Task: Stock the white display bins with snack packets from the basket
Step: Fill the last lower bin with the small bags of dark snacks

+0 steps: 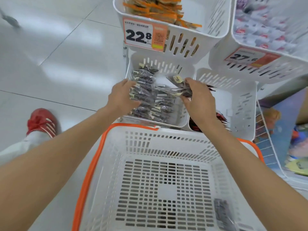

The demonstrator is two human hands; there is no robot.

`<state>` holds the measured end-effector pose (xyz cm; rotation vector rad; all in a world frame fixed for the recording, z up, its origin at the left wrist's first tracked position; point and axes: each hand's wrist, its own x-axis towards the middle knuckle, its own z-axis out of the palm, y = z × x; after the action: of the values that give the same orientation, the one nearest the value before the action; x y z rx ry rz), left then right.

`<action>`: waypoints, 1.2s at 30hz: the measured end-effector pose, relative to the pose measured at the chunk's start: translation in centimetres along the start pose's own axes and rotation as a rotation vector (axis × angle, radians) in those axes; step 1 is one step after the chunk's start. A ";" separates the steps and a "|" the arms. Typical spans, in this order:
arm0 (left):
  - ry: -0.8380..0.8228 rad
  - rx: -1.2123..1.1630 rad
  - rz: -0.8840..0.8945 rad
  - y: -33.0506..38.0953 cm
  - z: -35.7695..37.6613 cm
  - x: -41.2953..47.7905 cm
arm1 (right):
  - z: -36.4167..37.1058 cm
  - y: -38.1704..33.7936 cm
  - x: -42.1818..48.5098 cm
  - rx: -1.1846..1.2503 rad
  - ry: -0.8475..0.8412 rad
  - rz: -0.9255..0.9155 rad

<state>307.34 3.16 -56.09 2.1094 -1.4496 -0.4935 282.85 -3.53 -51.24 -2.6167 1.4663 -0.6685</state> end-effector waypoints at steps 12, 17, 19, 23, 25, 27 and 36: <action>-0.106 0.118 -0.034 -2.4 4.8 3.7 | 11.2 2.5 8.1 -0.248 -0.249 0.073; -0.098 0.164 -0.034 -2.4 4.8 3.5 | 10.9 3.0 9.1 0.079 -0.497 0.201; -0.093 0.210 -0.045 -2.1 4.8 3.4 | 11.3 2.6 9.6 -0.013 -0.497 0.150; -0.089 0.240 -0.060 -1.9 5.0 3.4 | 12.3 1.5 10.9 -0.037 -0.435 0.147; -0.082 0.248 -0.055 -2.0 5.1 3.4 | 12.0 1.8 10.7 0.050 -0.390 0.156; -0.074 0.245 -0.054 -2.1 5.2 3.4 | 11.5 2.4 9.7 0.040 -0.388 0.159; -0.069 0.238 -0.071 -2.0 5.4 3.3 | 13.1 1.7 9.2 0.261 -0.486 0.173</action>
<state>306.92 -0.57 -61.56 2.3574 -1.5424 -0.4422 290.92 -14.04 -60.47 -2.2117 1.3262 -0.1696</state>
